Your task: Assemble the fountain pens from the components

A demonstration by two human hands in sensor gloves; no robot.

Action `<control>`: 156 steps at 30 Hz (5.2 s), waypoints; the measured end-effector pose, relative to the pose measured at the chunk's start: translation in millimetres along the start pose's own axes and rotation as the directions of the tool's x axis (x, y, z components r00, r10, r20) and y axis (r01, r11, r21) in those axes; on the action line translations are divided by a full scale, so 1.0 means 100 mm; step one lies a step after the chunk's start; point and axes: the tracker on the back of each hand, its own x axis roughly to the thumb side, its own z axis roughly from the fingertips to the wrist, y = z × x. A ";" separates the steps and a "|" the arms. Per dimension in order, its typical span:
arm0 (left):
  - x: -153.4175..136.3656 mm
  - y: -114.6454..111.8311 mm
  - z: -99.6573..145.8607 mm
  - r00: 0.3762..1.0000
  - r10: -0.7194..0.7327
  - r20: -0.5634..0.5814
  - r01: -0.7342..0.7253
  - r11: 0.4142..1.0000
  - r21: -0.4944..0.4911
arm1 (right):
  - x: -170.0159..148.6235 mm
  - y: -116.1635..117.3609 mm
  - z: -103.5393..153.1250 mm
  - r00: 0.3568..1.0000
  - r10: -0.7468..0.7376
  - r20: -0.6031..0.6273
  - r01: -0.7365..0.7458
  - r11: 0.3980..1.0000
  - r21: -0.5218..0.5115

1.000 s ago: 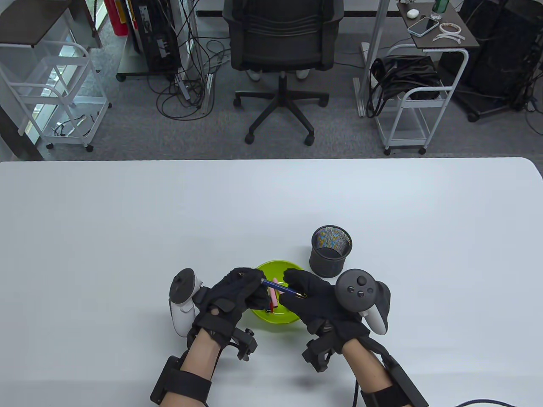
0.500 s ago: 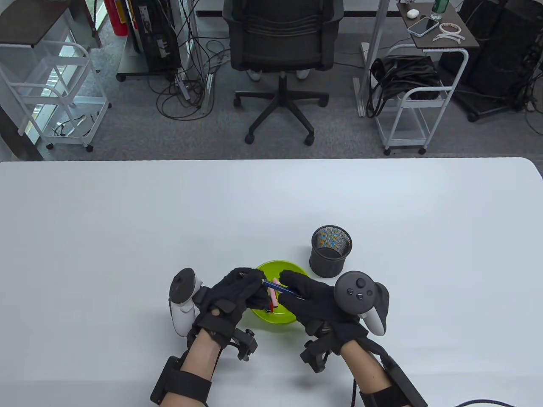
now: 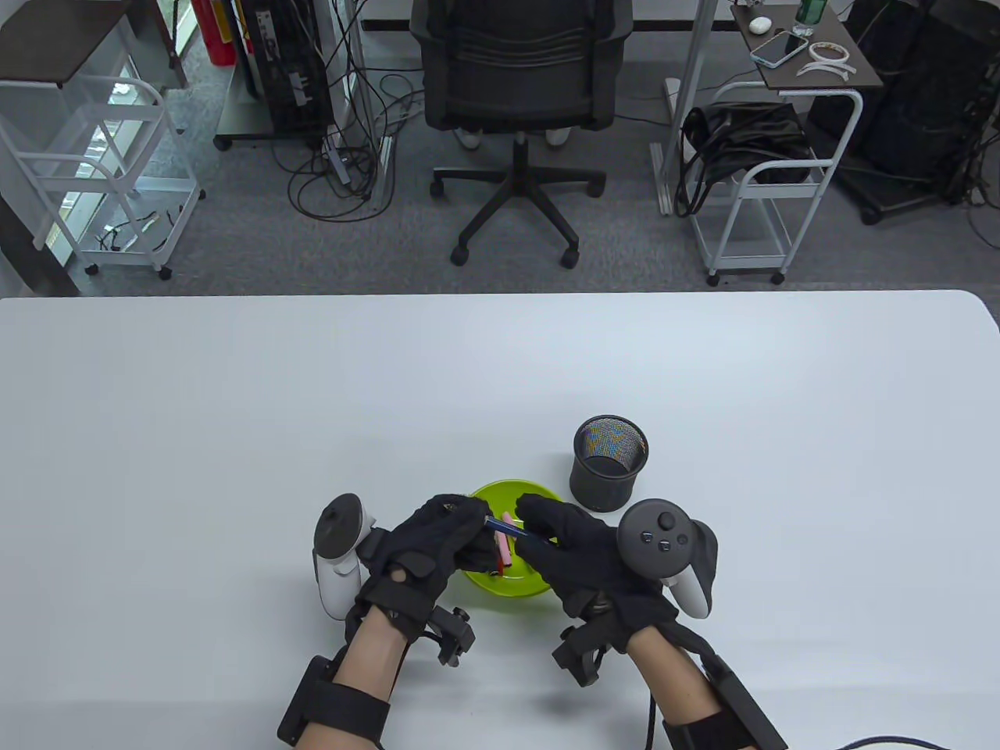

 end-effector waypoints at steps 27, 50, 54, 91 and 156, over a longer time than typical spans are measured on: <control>0.01 -0.01 0.01 1.000 -0.020 -0.024 0.021 1.000 0.021 | 0.05 -0.01 0.02 0.999 -0.016 0.041 0.019 0.996 -0.083; 0.02 0.00 0.00 1.000 -0.009 -0.008 0.009 1.000 0.013 | 0.05 0.00 0.00 0.999 0.037 0.025 -0.036 0.999 -0.018; 0.02 -0.01 0.00 1.000 0.009 -0.004 -0.009 1.000 0.001 | 0.05 0.01 0.00 0.999 -0.008 0.033 0.009 1.000 -0.030; 0.01 -0.07 -0.01 0.999 -0.023 -0.031 0.022 0.999 -0.035 | -0.11 -0.30 0.01 0.972 -0.232 -0.034 0.226 0.966 -0.126; 0.02 -1.03 -1.03 -0.288 -0.915 -0.282 0.887 -0.145 -0.438 | -0.53 -0.69 0.04 0.895 -0.334 -0.296 0.247 0.923 -0.295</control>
